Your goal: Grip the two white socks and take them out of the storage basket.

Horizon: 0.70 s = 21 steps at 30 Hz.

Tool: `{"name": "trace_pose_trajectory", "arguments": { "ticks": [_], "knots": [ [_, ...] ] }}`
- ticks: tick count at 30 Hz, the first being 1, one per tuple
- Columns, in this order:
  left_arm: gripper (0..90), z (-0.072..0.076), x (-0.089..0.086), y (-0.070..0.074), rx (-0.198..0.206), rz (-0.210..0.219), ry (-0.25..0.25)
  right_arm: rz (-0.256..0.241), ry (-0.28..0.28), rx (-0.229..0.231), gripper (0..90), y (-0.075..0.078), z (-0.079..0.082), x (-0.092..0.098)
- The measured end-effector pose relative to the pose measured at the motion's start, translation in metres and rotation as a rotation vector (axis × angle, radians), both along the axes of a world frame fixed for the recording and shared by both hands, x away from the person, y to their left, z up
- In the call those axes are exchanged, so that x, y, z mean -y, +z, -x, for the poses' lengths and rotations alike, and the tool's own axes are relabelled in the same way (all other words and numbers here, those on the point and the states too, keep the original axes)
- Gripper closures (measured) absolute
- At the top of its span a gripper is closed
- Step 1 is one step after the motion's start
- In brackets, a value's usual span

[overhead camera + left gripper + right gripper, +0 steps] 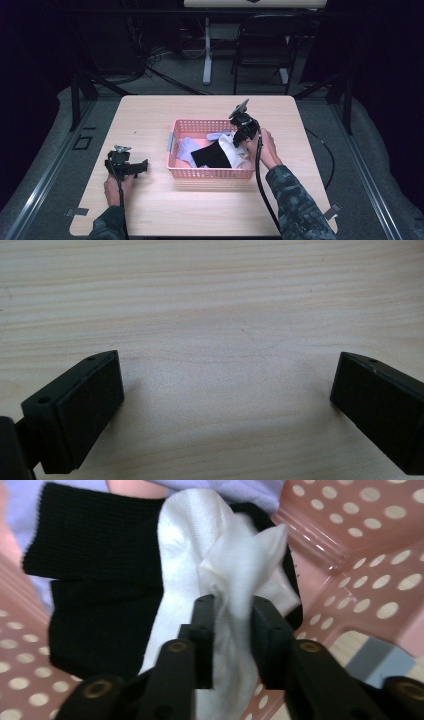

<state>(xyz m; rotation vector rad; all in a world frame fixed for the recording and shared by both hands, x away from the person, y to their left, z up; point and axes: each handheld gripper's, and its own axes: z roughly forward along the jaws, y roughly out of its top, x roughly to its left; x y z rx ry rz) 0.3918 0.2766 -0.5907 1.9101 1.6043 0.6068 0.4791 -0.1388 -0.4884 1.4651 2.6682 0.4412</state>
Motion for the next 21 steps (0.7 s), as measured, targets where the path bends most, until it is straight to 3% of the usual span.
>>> {"name": "trace_pose_trajectory", "arguments": {
  "ticks": [11, 14, 16, 21],
  "knots": [
    [0.7, 0.000, 0.000, 0.000, 0.000, 0.000, -0.001, -0.019, 0.000, 0.040, 82.9, 0.014, 0.005, 0.007],
    [0.7, 0.000, 0.000, 0.000, -0.002, -0.003, -0.005, -0.040, 0.000, 0.062, 83.1, 0.026, 0.007, 0.009],
    [0.7, 0.000, -0.001, 0.000, -0.003, -0.003, -0.005, -0.025, 0.008, 0.069, 83.1, 0.034, 0.008, 0.009],
    [0.7, 0.000, 0.000, 0.000, -0.002, -0.003, -0.005, -0.048, 0.001, 0.085, 83.1, 0.044, 0.010, 0.013]
  ]
}}
